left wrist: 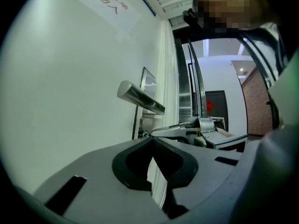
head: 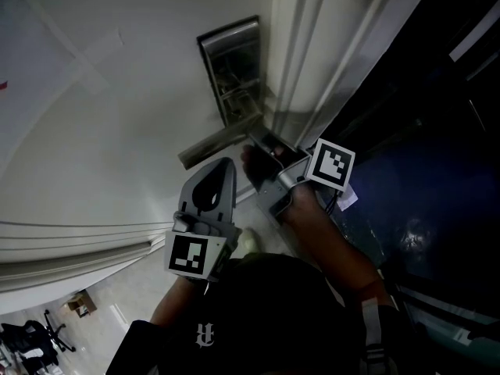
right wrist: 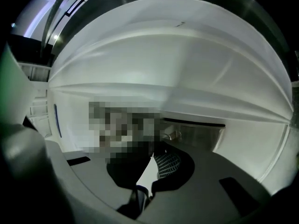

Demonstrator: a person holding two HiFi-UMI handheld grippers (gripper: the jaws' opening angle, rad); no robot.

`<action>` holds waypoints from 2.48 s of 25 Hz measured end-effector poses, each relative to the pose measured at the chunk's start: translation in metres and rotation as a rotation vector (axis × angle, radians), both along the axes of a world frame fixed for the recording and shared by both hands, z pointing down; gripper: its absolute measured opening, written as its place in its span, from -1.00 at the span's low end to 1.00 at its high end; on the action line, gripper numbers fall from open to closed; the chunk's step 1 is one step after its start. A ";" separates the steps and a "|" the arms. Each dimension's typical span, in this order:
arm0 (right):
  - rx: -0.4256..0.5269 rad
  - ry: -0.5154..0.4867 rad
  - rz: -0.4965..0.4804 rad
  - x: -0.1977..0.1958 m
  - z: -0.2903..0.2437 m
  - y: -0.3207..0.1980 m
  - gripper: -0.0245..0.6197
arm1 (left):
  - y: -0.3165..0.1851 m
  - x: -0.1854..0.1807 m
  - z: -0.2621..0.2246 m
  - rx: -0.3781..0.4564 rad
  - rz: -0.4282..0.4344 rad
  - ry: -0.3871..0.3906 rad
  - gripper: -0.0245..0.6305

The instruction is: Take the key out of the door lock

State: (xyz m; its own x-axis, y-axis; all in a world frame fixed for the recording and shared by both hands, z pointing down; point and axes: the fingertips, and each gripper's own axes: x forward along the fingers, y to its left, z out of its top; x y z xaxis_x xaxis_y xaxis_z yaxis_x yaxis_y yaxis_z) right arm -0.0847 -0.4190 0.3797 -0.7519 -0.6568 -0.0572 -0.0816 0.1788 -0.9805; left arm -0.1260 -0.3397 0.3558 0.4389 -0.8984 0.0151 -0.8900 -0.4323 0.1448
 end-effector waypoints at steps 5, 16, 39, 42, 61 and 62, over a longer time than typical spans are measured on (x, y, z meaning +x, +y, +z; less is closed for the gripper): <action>-0.022 -0.006 0.007 0.000 0.001 0.001 -0.85 | 0.004 0.003 -0.003 0.005 -0.003 -0.002 -0.90; -0.080 -0.074 -0.001 0.009 0.003 0.015 -0.86 | 0.007 0.003 -0.004 0.009 -0.018 -0.001 -0.90; -0.038 -0.046 -0.024 0.058 0.008 0.077 -0.86 | 0.056 0.054 -0.017 0.028 0.004 -0.005 -0.90; -0.042 -0.050 -0.030 0.066 0.008 0.091 -0.86 | 0.069 0.063 -0.017 0.026 -0.001 -0.007 -0.90; -0.023 -0.055 -0.067 0.110 0.009 0.170 -0.86 | 0.140 0.115 -0.023 0.041 -0.015 -0.015 -0.90; -0.021 -0.057 -0.069 0.111 0.009 0.172 -0.86 | 0.142 0.116 -0.024 0.044 -0.017 -0.015 -0.90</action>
